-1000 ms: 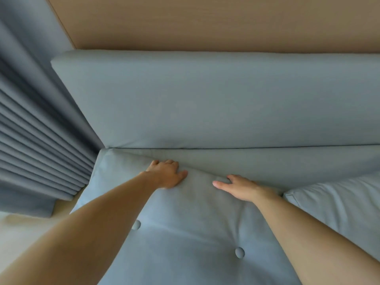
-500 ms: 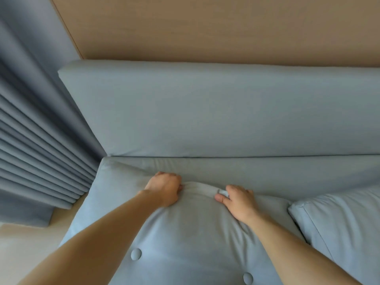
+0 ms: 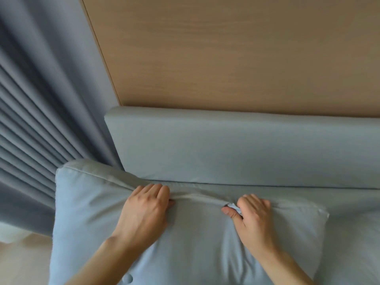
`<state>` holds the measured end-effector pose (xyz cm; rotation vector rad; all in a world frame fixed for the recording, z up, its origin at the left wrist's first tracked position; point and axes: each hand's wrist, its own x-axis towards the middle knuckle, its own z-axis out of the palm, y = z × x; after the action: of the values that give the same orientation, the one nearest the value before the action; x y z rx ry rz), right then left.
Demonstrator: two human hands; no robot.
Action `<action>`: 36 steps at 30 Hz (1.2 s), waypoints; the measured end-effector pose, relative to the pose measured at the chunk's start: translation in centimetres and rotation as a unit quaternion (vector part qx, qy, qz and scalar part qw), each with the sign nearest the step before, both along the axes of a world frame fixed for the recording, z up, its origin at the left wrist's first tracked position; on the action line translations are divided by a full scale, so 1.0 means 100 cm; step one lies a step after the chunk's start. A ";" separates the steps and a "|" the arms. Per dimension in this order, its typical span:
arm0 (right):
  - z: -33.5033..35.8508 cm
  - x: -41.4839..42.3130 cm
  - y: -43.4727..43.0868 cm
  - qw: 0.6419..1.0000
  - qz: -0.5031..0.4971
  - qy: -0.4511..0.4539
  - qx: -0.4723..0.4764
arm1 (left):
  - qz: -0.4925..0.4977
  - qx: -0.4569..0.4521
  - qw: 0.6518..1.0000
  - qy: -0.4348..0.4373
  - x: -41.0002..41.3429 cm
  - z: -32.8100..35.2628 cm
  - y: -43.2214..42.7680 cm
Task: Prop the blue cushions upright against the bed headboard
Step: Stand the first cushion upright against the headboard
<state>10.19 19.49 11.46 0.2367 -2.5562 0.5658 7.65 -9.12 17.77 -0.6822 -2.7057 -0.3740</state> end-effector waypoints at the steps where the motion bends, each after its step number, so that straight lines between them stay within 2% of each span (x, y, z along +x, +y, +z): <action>1: 0.012 -0.007 0.000 1.000 -0.001 0.021 0.007 | -0.002 0.007 1.000 0.016 -0.004 0.010 0.000; 8: 0.054 -0.080 0.002 0.987 -0.025 0.148 0.048 | 0.016 0.039 0.991 0.124 -0.064 0.034 0.006; 12: 0.063 -0.125 -0.007 0.983 -0.026 0.173 0.057 | 0.045 0.058 0.987 0.145 -0.102 0.029 0.003; 15: 0.057 -0.150 -0.016 0.983 -0.039 0.159 0.086 | 0.070 0.083 0.982 0.154 -0.119 0.010 -0.004; 19: 0.019 -0.161 -0.026 0.985 -0.075 0.062 0.140 | 0.080 0.072 0.993 0.055 -0.130 -0.035 -0.004; 21: 0.006 -0.160 -0.029 0.986 -0.101 0.022 0.132 | 0.068 0.075 0.995 0.013 -0.135 -0.047 -0.002; 24: 0.008 -0.162 -0.026 0.986 -0.119 -0.001 0.116 | 0.057 0.083 0.995 -0.008 -0.146 -0.042 -0.002; 29: 0.015 -0.159 -0.019 0.991 -0.091 -0.033 0.092 | 0.036 0.022 0.998 -0.055 -0.150 -0.039 -0.008; 33: 0.021 -0.152 -0.019 0.990 -0.083 -0.061 0.094 | 0.051 -0.003 0.997 -0.063 -0.144 -0.030 -0.002; 36: 0.028 -0.141 -0.014 0.988 -0.064 -0.088 0.109 | 0.078 -0.038 0.990 -0.108 -0.136 -0.018 0.008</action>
<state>-3.88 18.08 14.29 0.0990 -2.7829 0.2674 -5.97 -8.34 16.00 -0.4685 -2.9676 -0.3231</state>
